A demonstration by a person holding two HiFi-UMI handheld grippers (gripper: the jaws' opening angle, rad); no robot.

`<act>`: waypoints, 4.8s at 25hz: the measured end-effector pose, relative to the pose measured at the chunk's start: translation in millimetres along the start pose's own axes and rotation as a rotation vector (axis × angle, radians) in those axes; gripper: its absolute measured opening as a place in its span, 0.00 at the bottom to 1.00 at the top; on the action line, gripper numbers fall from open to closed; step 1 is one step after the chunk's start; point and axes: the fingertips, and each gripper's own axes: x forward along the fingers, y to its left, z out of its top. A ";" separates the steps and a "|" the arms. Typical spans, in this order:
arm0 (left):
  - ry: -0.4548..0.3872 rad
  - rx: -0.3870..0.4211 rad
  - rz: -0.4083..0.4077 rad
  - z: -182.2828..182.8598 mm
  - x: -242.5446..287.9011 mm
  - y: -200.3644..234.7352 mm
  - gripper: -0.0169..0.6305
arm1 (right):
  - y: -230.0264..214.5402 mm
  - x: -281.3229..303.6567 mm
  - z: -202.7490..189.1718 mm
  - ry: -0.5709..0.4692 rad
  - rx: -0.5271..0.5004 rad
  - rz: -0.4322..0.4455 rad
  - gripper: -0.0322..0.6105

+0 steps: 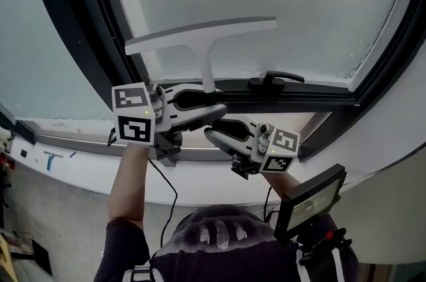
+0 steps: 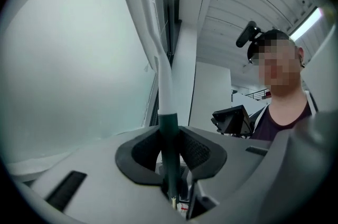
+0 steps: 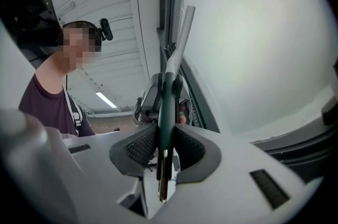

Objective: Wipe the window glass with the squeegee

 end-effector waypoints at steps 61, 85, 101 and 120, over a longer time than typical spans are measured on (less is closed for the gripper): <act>-0.099 -0.176 0.196 227.0 -56.3 100.7 0.14 | -10.2 -39.5 1.3 -0.149 0.206 -0.026 0.20; -0.312 -0.251 0.160 151.1 -58.2 116.8 0.18 | -24.1 -54.4 -6.5 -0.230 0.313 -0.063 0.20; -0.377 -0.266 0.186 95.0 -56.5 126.5 0.15 | -33.2 -68.1 -25.9 -0.256 0.341 -0.095 0.20; -0.407 -0.330 0.239 25.1 -57.3 137.7 0.15 | -30.6 -73.4 -37.5 -0.174 0.337 -0.117 0.20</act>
